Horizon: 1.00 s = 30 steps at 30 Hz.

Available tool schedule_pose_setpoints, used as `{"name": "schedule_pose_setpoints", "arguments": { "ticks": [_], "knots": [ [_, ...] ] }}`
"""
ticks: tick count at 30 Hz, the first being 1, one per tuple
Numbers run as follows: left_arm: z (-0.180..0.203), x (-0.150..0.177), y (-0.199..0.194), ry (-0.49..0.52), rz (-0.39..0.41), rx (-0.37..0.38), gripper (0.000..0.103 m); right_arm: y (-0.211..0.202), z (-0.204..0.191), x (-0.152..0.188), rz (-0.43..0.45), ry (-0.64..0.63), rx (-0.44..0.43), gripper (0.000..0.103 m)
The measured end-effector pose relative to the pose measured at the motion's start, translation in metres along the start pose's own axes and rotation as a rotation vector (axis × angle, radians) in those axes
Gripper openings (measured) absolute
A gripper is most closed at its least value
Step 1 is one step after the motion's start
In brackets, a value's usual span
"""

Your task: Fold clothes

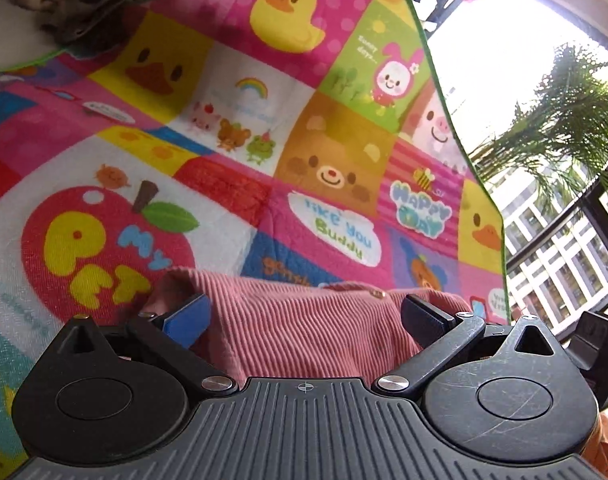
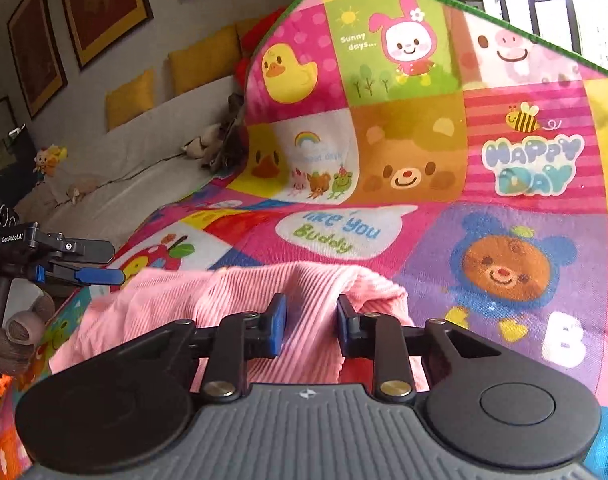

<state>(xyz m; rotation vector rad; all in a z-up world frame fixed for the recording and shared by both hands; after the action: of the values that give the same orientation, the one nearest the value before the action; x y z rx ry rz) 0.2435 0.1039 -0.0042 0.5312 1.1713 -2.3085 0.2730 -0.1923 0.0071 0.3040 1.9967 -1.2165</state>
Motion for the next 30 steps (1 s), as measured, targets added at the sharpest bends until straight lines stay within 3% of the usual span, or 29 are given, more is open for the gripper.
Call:
{"name": "schedule_pose_setpoints", "arguments": {
  "ticks": [4, 6, 11, 12, 13, 15, 18, 24, 27, 30],
  "knots": [
    [-0.004, 0.033, 0.003, 0.023, -0.07, 0.009, 0.103, 0.01, -0.002, 0.037, -0.096, -0.057, 0.045, 0.027],
    [-0.005, 0.048, 0.003, 0.027, -0.094, 0.017, 0.103, 0.006, -0.003, 0.042, -0.098, -0.055, 0.04, 0.03],
    [-0.003, 0.052, 0.0, -0.006, -0.047, 0.039, 0.099, 0.003, -0.002, 0.039, -0.083, 0.031, -0.016, 0.032],
    [-0.002, 0.052, 0.001, -0.009, -0.038, 0.03, 0.089, 0.004, -0.001, 0.038, -0.08, 0.051, -0.027, 0.032],
    [-0.002, 0.053, 0.003, -0.006, -0.037, 0.007, 0.067, 0.005, -0.002, 0.038, -0.075, 0.063, -0.03, 0.031],
    [-0.002, 0.054, 0.002, 0.005, -0.035, -0.042, 0.055, 0.003, -0.006, 0.04, -0.058, 0.052, -0.016, 0.018],
    [0.002, 0.052, -0.013, 0.014, -0.009, -0.058, 0.022, -0.019, -0.012, 0.036, -0.008, 0.041, -0.031, 0.011],
    [0.029, 0.055, -0.064, 0.072, 0.078, -0.023, 0.019, -0.076, -0.029, 0.032, 0.08, 0.042, -0.109, 0.01],
    [0.031, 0.07, -0.068, 0.082, 0.056, -0.029, 0.019, -0.083, -0.03, 0.046, 0.065, 0.053, -0.121, 0.01],
    [0.019, 0.093, -0.057, 0.075, -0.008, -0.081, 0.02, -0.067, -0.025, 0.073, -0.007, 0.072, -0.073, 0.011]
  ]
}}
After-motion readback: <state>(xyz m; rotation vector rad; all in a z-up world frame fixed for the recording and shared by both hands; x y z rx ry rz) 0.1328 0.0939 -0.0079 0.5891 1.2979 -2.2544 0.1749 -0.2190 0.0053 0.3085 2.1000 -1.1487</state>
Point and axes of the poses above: each gripper's, at about its wrist camera, not at the fingertips, and y roughly the way its jaws point, z to its right, x to its underside, the point moved 7 cm from there along y, roughly the way its jaws point, and after that the axes turned 6 degrees about -z, right-handed, at the moved point
